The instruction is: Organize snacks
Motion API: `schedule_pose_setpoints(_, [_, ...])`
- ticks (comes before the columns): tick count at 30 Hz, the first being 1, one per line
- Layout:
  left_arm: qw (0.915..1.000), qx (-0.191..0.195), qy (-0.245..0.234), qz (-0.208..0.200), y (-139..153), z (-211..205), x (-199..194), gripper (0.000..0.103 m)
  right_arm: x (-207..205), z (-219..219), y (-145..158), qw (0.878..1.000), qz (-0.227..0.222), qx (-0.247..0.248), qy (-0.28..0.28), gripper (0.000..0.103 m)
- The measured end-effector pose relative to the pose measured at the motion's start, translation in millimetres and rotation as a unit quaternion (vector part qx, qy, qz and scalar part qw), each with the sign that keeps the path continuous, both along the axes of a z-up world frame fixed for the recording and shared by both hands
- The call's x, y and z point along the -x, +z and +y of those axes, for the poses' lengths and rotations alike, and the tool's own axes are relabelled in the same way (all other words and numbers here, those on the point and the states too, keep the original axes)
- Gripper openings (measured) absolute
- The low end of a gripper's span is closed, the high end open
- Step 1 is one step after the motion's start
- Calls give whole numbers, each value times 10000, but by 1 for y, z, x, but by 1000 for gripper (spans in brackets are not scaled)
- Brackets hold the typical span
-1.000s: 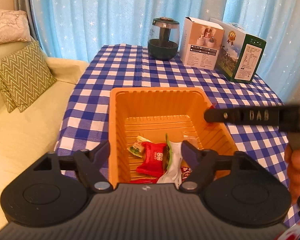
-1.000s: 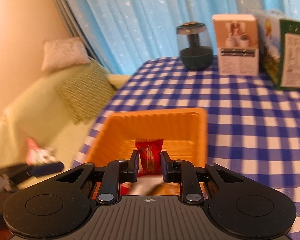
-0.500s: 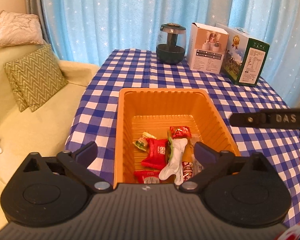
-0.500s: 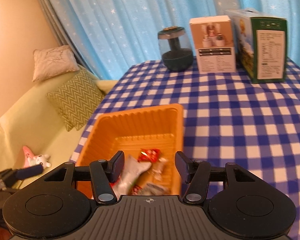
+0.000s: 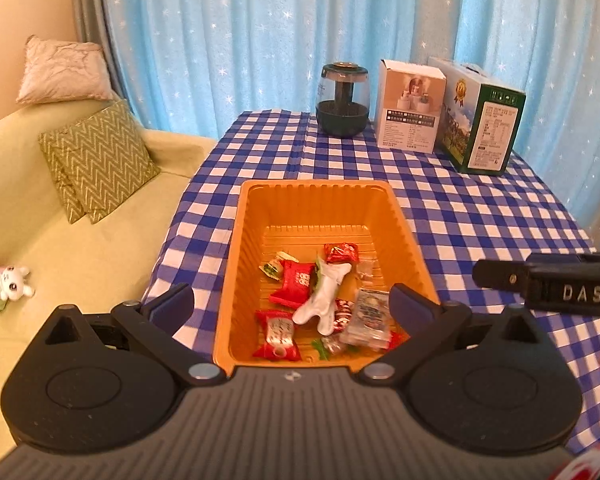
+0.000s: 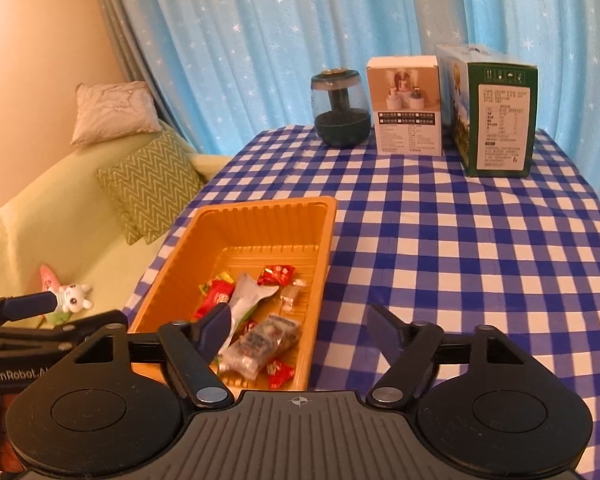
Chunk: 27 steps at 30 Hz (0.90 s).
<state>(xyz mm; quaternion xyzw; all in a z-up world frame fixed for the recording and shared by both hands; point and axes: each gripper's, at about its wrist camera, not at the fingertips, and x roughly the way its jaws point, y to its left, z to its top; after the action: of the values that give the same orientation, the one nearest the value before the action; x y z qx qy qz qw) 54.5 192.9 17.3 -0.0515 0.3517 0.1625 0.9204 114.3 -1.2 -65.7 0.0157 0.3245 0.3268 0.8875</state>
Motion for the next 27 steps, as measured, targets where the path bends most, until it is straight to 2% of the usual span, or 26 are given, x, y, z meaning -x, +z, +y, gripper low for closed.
schedule_pose_setpoints(14, [9995,166,259,39,23,-37,67,103,53,-43,11,9999,1,-75,-146,80])
schedule_pose_setpoints(22, [9995,295,147,7,29,-46,103,103,94,-55,13,9997,-63,-15,-243,80])
schedule_pose_setpoints(27, [9997,239,54,76,27,-55,120,103,119,-65,14,9994,-97,-13,-336,80])
